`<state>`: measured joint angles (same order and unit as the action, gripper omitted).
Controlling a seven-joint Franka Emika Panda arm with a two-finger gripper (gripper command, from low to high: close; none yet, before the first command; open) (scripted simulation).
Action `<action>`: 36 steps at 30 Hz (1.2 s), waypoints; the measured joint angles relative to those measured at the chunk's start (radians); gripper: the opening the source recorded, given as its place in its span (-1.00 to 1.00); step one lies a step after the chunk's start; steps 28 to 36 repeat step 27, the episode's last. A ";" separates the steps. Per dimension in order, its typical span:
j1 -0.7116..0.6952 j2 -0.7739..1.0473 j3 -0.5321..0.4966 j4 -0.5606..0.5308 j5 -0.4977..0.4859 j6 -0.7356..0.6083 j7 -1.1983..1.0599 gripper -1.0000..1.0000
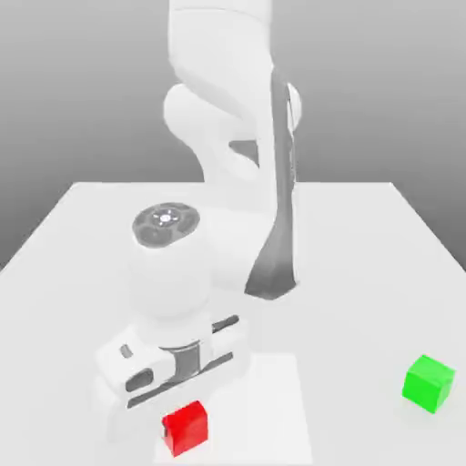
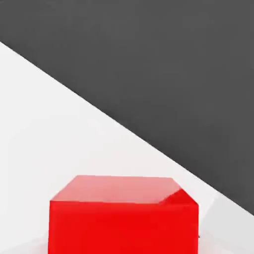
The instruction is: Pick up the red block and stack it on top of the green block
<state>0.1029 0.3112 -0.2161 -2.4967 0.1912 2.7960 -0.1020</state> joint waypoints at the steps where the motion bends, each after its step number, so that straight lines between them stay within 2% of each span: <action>1: 0.009 -0.033 -0.014 -0.006 -0.022 -0.027 0.016 -1.00; 4: 0.042 -0.116 -0.021 -0.019 -0.076 -0.097 0.064 -1.00; 18: 0.424 -0.200 0.286 0.004 -0.194 -0.196 0.280 -1.00; 23: 0.464 -0.069 0.293 0.012 -0.236 -0.072 0.322 -1.00; 24: 0.466 -0.045 0.291 0.013 -0.242 -0.049 0.326 1.00; 36: 0.466 -0.045 0.291 0.013 -0.242 -0.049 0.326 1.00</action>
